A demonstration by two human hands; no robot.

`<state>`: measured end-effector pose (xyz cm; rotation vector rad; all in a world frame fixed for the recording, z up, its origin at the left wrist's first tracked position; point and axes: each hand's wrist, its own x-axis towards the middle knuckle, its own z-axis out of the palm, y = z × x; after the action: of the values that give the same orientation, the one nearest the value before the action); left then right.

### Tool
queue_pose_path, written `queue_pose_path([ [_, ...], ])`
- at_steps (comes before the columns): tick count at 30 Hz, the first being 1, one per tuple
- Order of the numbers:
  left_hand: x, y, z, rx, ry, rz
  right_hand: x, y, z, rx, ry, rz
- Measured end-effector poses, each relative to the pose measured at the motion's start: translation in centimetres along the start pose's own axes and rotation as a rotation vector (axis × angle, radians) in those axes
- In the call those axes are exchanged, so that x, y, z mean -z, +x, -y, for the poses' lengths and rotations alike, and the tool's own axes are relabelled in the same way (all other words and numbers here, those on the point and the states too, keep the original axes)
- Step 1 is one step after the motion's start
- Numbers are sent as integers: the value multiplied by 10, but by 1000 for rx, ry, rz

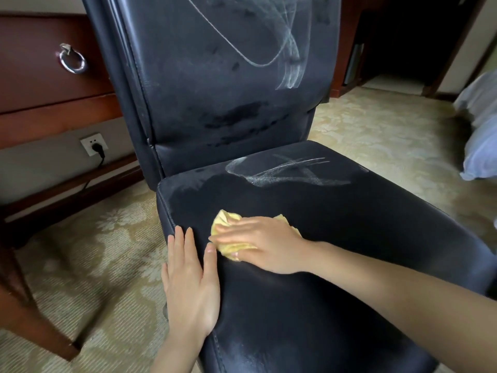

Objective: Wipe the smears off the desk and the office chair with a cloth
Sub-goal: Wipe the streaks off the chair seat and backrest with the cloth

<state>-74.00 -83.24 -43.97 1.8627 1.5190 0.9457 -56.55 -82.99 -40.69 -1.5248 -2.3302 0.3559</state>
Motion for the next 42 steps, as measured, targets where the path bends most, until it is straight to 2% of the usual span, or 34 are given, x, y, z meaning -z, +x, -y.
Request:
queue_pose_path([
  [5, 1, 1, -1, 7, 60, 25, 15, -58, -13, 5, 2, 52],
  [10, 1, 3, 0, 25, 92, 51, 41, -88, -51, -52, 7, -50],
  [15, 1, 3, 1, 25, 109, 54, 72, -112, -116, -428, -10, -135],
  [19, 0, 5, 2, 17, 134, 57, 88, -130, -153, -694, -125, -170],
  [23, 1, 9, 3, -1, 145, 50, 92, -145, -171, -950, -136, -347],
  [25, 3, 12, 3, -12, 172, 56, 89, -144, -170, -1020, -206, -363],
  [28, 9, 21, 3, -25, 310, 105, 86, -144, -161, -1046, -282, -324],
  [30, 16, 31, -1, -61, 536, 152, 86, -150, -153, -1048, -298, -281],
  [33, 29, 43, -12, -189, 867, 119, 87, -158, -138, -1039, -342, -212],
  [36, 33, 39, -32, -317, 1051, 125, 87, -162, -121, -1031, -384, -174],
  [42, -19, 0, -82, -465, 889, 246, 77, -183, -78, -915, -534, -113],
])
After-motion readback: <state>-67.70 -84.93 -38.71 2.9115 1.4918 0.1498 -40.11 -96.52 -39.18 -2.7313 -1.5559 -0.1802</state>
